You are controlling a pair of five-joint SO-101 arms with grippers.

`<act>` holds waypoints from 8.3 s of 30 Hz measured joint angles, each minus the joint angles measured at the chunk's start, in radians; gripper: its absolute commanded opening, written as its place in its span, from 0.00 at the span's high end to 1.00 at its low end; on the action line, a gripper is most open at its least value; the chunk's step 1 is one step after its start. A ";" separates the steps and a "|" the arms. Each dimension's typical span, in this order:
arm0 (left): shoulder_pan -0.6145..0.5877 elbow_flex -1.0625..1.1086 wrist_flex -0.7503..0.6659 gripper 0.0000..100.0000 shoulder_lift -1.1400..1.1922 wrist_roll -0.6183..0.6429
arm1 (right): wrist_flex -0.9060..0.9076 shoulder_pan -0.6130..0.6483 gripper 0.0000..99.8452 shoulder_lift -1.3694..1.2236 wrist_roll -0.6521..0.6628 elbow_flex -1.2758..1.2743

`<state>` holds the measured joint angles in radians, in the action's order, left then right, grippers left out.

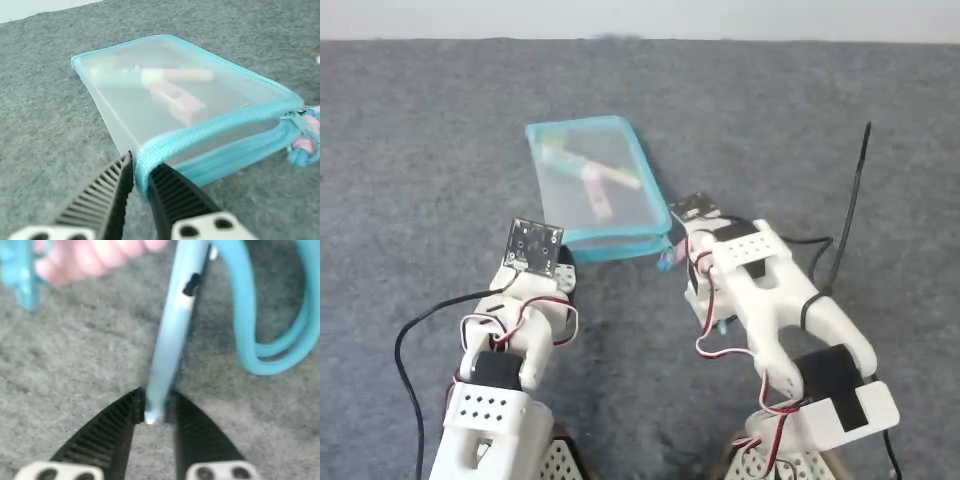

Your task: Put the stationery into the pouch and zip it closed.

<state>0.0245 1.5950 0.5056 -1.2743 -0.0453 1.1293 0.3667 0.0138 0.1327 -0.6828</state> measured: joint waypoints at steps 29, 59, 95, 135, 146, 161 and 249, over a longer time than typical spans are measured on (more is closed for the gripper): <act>0.000 0.000 0.000 0.99 0.000 0.000 | 0.496 0.226 0.99 0.827 0.295 0.080; 0.000 0.000 0.000 0.99 0.000 0.000 | 0.578 0.226 0.99 0.735 0.141 0.516; 0.000 0.002 -0.025 0.99 0.000 0.000 | 0.388 -0.072 0.99 0.752 0.224 0.173; 0.000 0.002 -0.025 0.99 0.000 0.000 | 0.311 -0.414 0.85 0.420 0.680 -0.120; 0.000 0.002 -0.025 0.99 0.000 0.000 | 0.249 -0.408 0.85 0.293 0.585 -0.109; -0.080 0.015 -0.018 0.99 0.000 0.000 | 0.190 -0.545 0.85 0.288 0.674 -0.109; -0.083 0.015 -0.018 0.99 0.000 0.003 | 0.526 0.321 0.99 0.066 0.206 0.505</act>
<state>-0.0583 1.6103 0.4872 -1.2743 -0.0422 1.6556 0.6874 0.0798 0.3383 -0.1780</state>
